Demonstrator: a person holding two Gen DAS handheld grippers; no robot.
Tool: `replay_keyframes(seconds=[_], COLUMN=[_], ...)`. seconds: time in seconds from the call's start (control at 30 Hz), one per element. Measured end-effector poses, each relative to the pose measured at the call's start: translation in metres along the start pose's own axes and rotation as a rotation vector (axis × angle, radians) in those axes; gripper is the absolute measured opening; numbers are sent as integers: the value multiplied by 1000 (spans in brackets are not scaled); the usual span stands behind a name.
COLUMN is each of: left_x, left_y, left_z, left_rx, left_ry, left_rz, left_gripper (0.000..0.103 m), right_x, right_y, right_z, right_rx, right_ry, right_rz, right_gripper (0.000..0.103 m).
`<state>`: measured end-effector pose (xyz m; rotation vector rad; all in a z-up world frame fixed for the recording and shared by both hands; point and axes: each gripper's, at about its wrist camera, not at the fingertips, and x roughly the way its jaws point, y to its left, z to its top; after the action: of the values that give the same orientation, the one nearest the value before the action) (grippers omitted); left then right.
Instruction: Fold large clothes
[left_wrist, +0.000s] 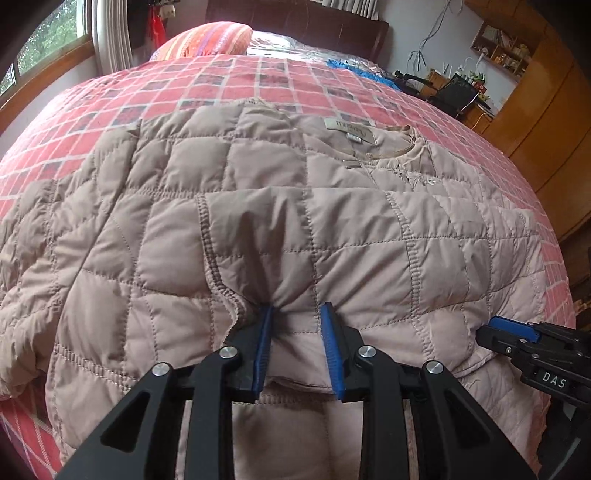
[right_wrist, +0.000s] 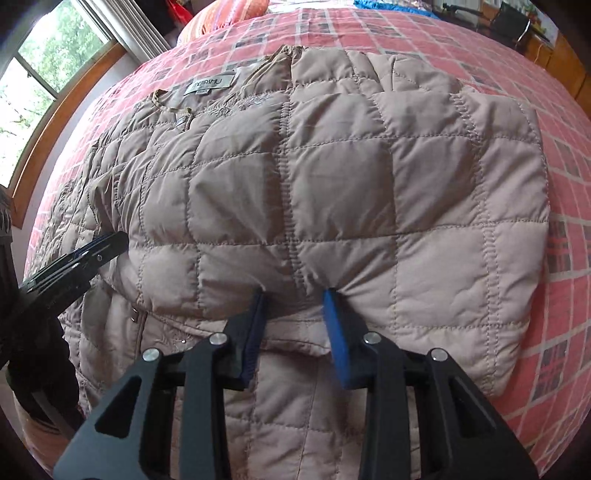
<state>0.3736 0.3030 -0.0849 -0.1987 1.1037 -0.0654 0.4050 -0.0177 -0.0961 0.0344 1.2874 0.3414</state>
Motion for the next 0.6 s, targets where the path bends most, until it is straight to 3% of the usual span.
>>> replay_keyframes(seconds=[0.17,0.2,0.27,0.3,0.43,0.5,0.6], left_x=[-9,-16,-38,-53,-103,-121,-142], left_y=[5,8,18,26,77,113,171], left_z=[4,4,2,-1,-19,-34,-62], left_rx=[-27,-44,-62,-65,-124,-179,-274], left_ry=[24,29,3,-23,-105,-125,-133], left_rz=[-22,-30,-47,-41,-49,-2,90], left_gripper=[28,28,35,43,56,62,63], right_x=[-9,-18,-32,-39,-50,-45,-36], right_y=[-3,-8,-2,3,26,42,62], right_z=[3,1,-2,-3,-8,-9,-10], right_rx=[17,18,0,-10,-50,-76,-115], right_ry=[13,14,-2,-13,-2,26,53], right_rz=[31,41,68,84,163,164,167], right_gripper=[32,36,37,37,38,38,38])
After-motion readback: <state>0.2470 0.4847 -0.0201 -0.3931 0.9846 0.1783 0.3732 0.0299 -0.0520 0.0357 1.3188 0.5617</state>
